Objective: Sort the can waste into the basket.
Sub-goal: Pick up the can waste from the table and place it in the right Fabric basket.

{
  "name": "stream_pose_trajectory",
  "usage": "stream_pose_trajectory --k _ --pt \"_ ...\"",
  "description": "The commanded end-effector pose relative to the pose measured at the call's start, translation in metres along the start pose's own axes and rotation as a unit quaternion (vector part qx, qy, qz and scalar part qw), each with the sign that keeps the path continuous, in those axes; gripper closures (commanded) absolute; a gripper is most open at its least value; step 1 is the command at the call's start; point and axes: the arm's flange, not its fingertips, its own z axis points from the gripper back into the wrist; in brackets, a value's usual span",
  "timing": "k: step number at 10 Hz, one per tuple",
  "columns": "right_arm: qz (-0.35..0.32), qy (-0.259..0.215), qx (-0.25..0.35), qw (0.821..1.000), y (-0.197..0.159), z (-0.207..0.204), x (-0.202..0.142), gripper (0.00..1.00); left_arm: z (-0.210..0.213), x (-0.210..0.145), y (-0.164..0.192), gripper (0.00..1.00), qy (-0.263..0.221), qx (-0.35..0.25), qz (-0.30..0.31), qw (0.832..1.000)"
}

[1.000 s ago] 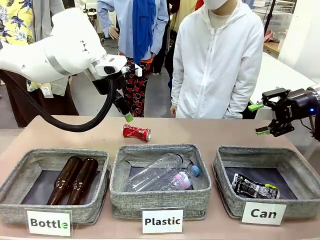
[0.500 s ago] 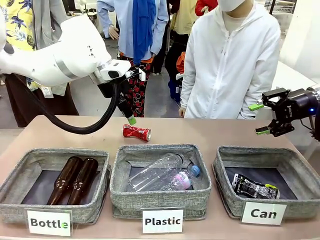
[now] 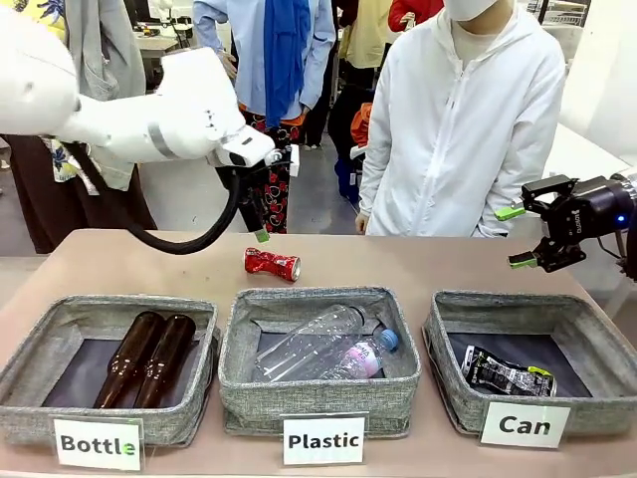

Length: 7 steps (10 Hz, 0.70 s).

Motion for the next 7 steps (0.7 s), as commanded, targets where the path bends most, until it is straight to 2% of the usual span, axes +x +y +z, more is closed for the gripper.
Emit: stream_pose_trajectory --k 1,4,5,7 --pt "0.011 0.004 0.000 1.000 0.000 0.003 0.000 0.00 -0.022 0.016 0.023 0.00 0.012 0.002 -0.081 0.997" --pt "0.011 0.004 0.000 1.000 0.000 0.003 0.000 0.00 -0.051 0.022 0.027 0.00 0.038 -0.054 -0.189 0.980" --pt "0.011 0.004 0.000 1.000 0.000 0.003 0.000 0.00 -0.063 0.019 0.026 0.00 0.065 -0.070 -0.202 0.975" --pt "0.011 0.004 0.000 1.000 0.000 0.003 0.000 0.00 -0.084 0.011 0.025 0.00 0.064 -0.085 -0.210 0.972"
